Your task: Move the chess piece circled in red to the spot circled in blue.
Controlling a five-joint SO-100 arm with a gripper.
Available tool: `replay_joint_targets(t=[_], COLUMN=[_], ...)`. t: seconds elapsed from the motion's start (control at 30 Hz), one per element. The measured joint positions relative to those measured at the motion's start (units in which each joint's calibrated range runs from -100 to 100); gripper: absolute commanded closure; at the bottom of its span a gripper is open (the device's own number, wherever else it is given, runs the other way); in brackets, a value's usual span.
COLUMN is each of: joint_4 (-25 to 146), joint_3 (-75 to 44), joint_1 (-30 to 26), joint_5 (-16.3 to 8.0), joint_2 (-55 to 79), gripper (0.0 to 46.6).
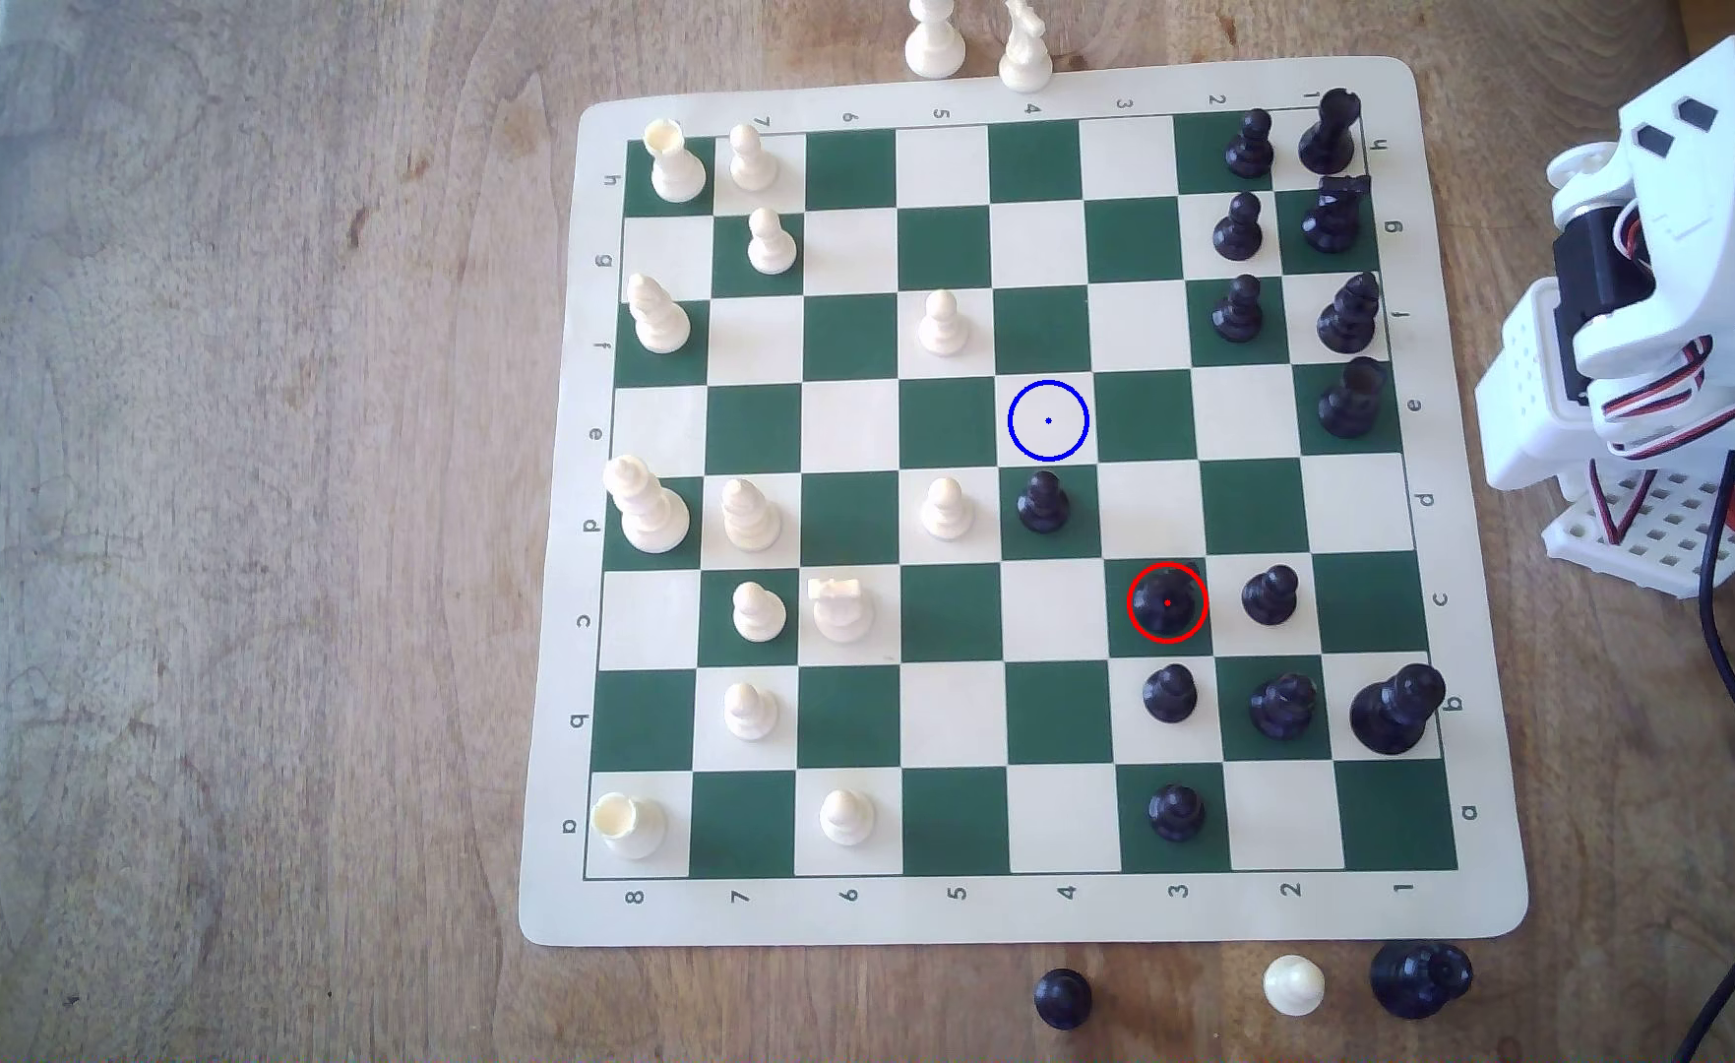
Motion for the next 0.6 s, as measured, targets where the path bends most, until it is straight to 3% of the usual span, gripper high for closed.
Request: replay_joint_targets(t=[0.33,0.5,0.6], joint_4=[5.82,22.95,42.31], joint_3=[-0.45,-2.98,-6.69], joint_1=[-4.87,-5.09,-5.46], joint_5=[0.20,0.20,0.15], joint_2=[0.00,0.17,0.08], gripper=[46.4,46.4,46.4])
